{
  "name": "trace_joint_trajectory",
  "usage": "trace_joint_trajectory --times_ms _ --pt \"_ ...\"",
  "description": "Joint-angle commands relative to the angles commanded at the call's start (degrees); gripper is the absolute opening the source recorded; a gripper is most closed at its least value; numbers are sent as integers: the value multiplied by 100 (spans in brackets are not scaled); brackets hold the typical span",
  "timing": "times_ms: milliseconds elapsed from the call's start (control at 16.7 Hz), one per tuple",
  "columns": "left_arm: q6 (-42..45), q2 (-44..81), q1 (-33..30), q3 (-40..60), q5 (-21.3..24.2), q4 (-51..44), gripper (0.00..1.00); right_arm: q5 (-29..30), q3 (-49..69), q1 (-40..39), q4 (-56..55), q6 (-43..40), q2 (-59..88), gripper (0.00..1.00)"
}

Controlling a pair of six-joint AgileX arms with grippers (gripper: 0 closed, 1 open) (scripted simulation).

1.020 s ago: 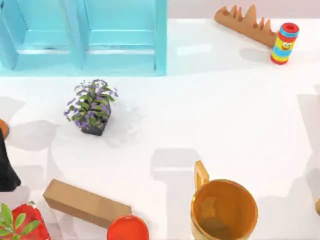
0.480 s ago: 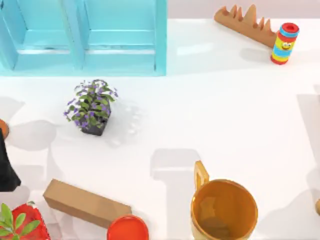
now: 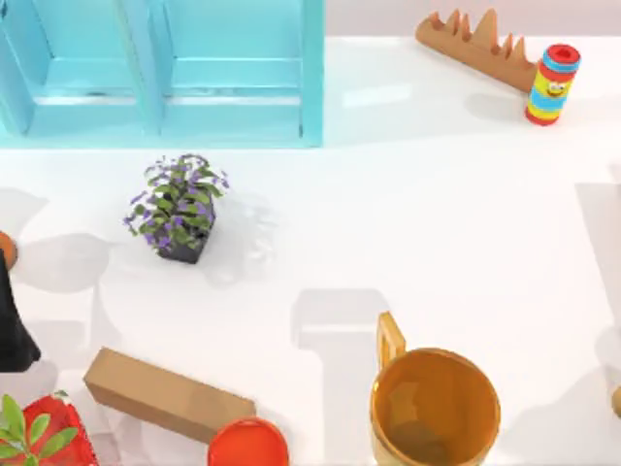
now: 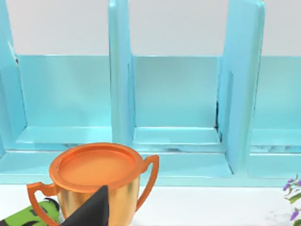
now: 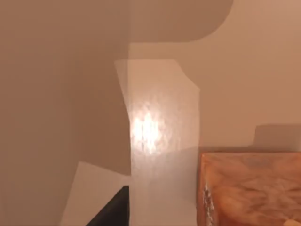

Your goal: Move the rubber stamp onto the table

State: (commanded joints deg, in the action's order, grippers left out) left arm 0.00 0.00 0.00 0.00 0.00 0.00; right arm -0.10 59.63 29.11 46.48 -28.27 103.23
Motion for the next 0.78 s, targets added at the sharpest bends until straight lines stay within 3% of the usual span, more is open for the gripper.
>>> trace_joint_trajectory --times_ms 540,780 --pt "0 0 0 0 0 0 100 0 0 0 0 0 0 2" --pt "0 0 0 0 0 0 100 0 0 0 0 0 0 0"
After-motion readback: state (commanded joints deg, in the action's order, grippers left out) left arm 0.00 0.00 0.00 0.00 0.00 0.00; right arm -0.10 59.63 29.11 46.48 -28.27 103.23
